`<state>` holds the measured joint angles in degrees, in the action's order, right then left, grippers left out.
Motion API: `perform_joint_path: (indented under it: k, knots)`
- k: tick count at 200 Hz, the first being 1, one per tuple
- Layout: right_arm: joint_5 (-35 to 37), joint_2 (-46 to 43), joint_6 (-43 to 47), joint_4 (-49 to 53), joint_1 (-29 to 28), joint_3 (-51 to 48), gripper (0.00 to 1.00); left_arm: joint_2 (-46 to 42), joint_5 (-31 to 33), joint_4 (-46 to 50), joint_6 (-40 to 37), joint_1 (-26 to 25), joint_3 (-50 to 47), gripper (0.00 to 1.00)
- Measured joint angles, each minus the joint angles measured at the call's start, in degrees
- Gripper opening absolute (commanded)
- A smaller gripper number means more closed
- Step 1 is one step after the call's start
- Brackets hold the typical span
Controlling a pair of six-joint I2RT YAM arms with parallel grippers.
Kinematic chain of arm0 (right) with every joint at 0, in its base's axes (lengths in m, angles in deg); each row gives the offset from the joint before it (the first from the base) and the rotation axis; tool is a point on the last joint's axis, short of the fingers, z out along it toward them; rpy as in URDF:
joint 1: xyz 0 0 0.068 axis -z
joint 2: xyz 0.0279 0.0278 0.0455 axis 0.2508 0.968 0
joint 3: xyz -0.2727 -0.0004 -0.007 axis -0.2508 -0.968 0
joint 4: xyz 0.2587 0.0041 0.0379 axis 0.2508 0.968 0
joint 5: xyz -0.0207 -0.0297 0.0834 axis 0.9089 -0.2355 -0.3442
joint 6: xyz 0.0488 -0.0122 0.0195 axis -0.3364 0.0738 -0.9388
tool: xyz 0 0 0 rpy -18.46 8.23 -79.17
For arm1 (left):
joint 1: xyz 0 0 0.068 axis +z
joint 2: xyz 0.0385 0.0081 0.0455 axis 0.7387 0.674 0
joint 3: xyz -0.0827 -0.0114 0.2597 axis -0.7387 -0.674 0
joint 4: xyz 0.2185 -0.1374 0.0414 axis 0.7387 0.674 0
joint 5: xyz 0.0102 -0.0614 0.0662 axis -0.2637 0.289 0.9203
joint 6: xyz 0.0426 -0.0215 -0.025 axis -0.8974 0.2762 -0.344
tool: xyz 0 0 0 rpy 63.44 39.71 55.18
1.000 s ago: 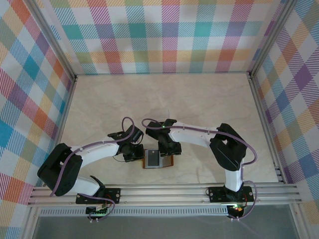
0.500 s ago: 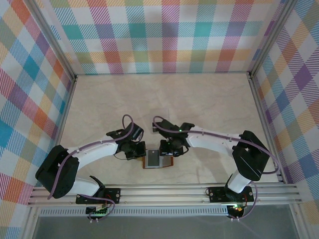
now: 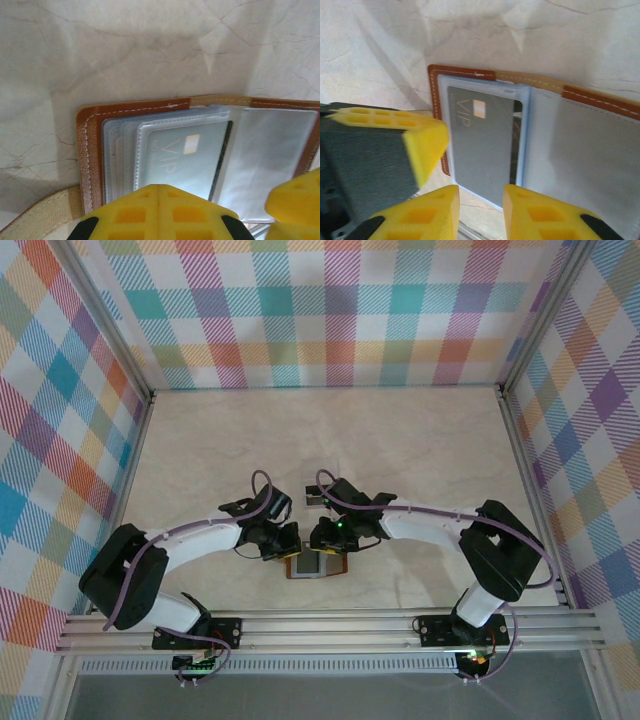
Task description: Take the credit cards out of the card holder
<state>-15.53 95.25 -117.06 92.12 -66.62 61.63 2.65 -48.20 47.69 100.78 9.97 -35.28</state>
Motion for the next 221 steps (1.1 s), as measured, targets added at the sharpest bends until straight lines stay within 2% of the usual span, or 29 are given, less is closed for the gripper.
perform_joint_path:
  k: [95,221]
  knots:
    - [-2.9,4.9,-0.7,-4.8,0.0,-0.7,0.31,1.7,-0.2,0.0,-0.5,-0.1,0.0,0.04]
    - [-1.0,5.9,-0.3,-3.3,0.0,-0.5,0.31,1.7,-0.2,0.0,-0.7,-0.1,0.0,0.05]
